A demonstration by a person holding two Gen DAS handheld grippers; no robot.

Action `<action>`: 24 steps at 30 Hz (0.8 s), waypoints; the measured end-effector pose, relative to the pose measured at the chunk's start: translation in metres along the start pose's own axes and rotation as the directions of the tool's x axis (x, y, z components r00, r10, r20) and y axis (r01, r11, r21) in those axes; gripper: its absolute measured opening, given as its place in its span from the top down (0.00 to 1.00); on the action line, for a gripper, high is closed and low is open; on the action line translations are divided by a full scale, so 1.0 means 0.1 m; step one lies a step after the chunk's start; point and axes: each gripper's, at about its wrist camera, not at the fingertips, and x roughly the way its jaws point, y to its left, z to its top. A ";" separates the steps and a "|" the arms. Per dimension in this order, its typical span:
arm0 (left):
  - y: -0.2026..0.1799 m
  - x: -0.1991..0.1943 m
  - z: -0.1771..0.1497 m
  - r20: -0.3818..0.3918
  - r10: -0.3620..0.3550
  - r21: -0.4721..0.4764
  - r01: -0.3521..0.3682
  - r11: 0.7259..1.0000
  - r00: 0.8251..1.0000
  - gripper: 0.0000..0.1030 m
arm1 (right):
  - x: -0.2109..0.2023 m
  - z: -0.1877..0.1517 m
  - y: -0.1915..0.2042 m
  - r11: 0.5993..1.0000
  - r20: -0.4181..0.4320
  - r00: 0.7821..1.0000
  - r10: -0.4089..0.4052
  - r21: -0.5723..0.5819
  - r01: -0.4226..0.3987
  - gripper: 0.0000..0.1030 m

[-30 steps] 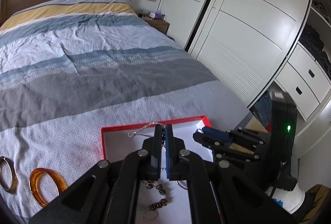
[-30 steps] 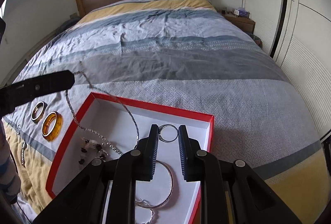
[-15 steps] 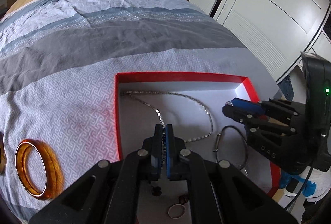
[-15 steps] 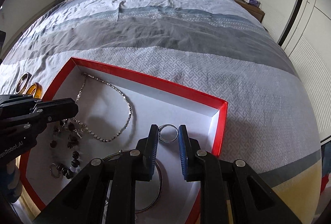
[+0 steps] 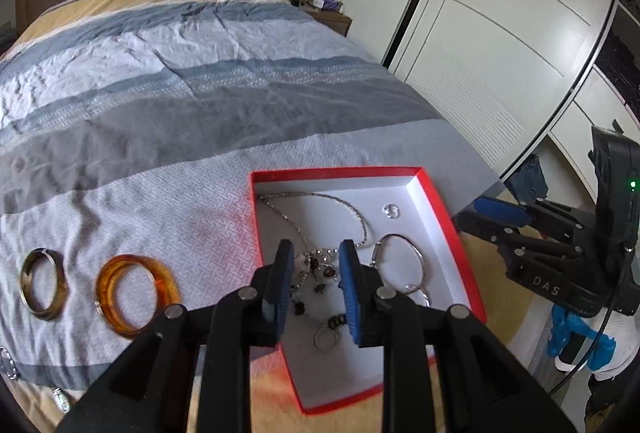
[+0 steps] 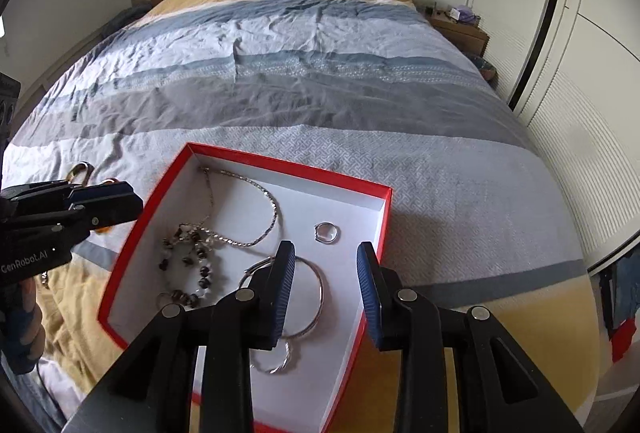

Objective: Organize jewelry
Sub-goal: 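Open left tool to drop chain while right tool releases ring into box, then withdraw both open tools from the box toward the silver hoop and watch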

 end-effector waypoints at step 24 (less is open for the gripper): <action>1.15 -3.92 -1.67 0.249 0.406 -0.133 -0.384 0.914 0.879 0.68 | -2.64 -0.89 1.14 0.987 0.289 0.947 0.140 0.032 -0.156 0.59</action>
